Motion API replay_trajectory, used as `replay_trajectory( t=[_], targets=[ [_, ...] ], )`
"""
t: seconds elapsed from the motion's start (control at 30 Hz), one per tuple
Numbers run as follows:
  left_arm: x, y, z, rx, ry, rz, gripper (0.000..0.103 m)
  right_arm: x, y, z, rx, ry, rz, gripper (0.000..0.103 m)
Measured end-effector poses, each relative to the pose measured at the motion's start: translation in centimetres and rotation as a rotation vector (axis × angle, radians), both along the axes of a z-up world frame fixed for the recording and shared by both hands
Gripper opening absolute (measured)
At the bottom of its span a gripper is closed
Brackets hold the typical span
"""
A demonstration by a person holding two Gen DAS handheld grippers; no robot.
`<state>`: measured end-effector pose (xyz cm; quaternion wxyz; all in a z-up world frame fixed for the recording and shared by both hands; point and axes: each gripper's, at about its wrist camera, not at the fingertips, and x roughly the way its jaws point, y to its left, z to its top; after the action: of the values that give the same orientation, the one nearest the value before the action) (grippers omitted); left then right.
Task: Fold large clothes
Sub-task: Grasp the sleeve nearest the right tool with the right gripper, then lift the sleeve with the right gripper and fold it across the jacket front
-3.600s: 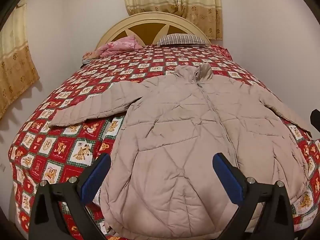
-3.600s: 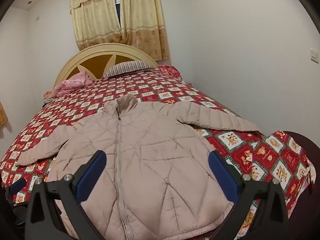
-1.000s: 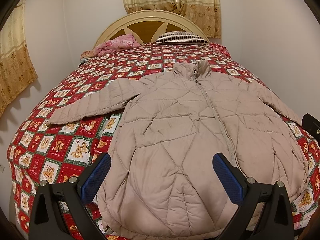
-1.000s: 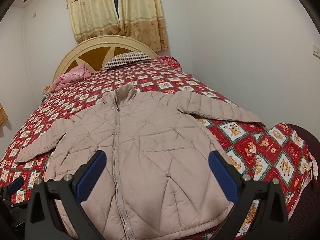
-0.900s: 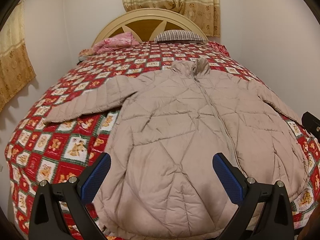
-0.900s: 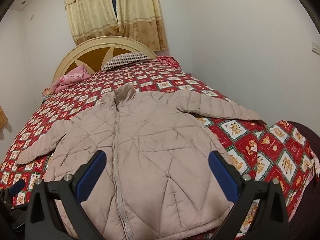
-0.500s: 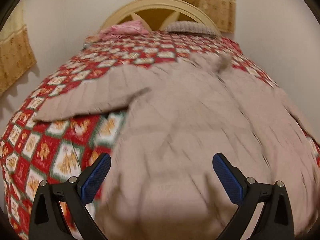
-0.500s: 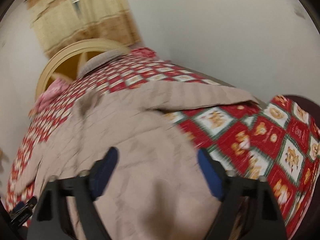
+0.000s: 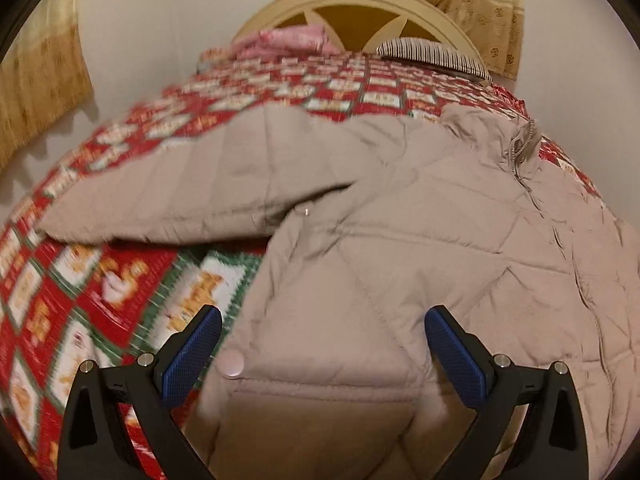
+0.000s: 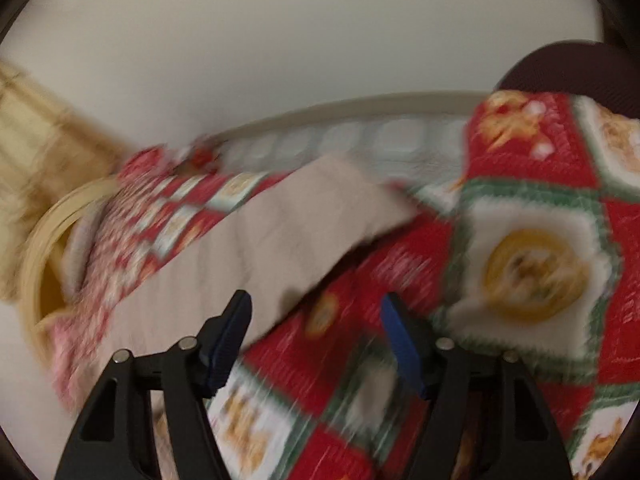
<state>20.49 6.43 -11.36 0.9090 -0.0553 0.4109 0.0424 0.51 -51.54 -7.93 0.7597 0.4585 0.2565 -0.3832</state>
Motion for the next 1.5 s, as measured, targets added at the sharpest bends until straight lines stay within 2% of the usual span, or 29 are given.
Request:
replay_trajectory(
  t=[0.03,0.07,0.1,0.13,0.2,0.3,0.37,0.47,0.53,0.57,0.6,0.67,0.73,0.8,0.9,1.0,1.13,1.3,1.4,1.5],
  targets=[
    [0.2,0.3,-0.4,-0.029,0.017,0.002,0.102,0.2,-0.6,0.3,-0.013,-0.042,0.0,0.07],
    [0.3,0.6,-0.7,-0.057,0.032,0.005,0.102,0.7,-1.0,0.3,0.0,-0.046,0.005,0.07],
    [0.2,0.8,-1.0,-0.093,0.045,0.009,0.102,1.1,-1.4,0.2,0.013,-0.02,-0.009,0.064],
    [0.1,1.0,-1.1,-0.113,0.045,0.014,0.102,1.6,-1.5,0.3,0.022,0.063,-0.05,0.063],
    [0.1,0.6,-1.1,-0.106,0.045,0.014,0.102,2.3,-1.3,0.5,0.036,0.116,-0.085,0.07],
    [0.3,0.1,-1.1,-0.078,0.054,0.014,0.102,3.5,-1.1,0.8,0.046,0.179,-0.123,0.075],
    [0.3,0.1,-1.1,-0.069,0.056,0.014,0.102,3.1,-1.9,0.5,0.045,0.181,-0.155,0.08],
    [0.3,0.2,-1.1,-0.066,0.055,0.013,0.102,3.3,-2.5,0.3,0.049,0.225,-0.179,0.078],
    [0.3,0.2,-1.1,-0.065,0.055,0.013,0.102,3.7,-3.1,-0.1,0.039,0.235,-0.173,0.064],
    [0.3,0.2,-1.1,-0.065,0.055,0.014,0.102,3.8,-3.2,-0.3,0.051,0.197,-0.136,0.035],
    [0.3,0.2,-1.1,-0.065,0.055,0.013,0.102,4.0,-3.4,-0.9,0.082,0.179,-0.103,0.027],
    [0.3,0.2,-1.1,-0.065,0.055,0.013,0.102,3.8,-3.4,-1.0,0.063,0.177,-0.101,0.023],
    [0.3,0.2,-1.1,-0.066,0.055,0.013,0.102,3.4,-3.5,-0.7,0.045,0.129,-0.08,0.015],
    [0.3,0.2,-1.1,-0.064,0.055,0.013,0.102,2.7,-3.4,-0.1,0.021,0.067,-0.074,0.013],
    [0.3,0.1,-1.1,-0.066,0.055,0.013,0.102,1.8,-2.6,2.0,-0.07,0.03,-0.038,0.01],
    [0.3,0.2,-1.2,-0.069,0.052,0.013,0.102,3.7,-0.6,5.1,-0.222,0.037,0.039,0.01],
    [0.3,0.4,-1.2,-0.081,0.046,0.011,0.102,5.6,4.3,10.4,-0.427,0.014,0.159,0.01],
    [0.2,0.8,-1.1,-0.103,0.038,0.009,0.102,9.5,14.0,15.6,-0.628,-0.046,0.392,0.01],
    [0.1,1.0,-1.0,-0.116,0.032,0.008,0.102,11.7,20.2,16.5,-0.706,-0.076,0.531,0.01],
    [0.0,1.1,-1.0,-0.126,0.027,0.007,0.102,14.6,27.2,16.2,-0.755,-0.106,0.7,0.01]
  ],
)
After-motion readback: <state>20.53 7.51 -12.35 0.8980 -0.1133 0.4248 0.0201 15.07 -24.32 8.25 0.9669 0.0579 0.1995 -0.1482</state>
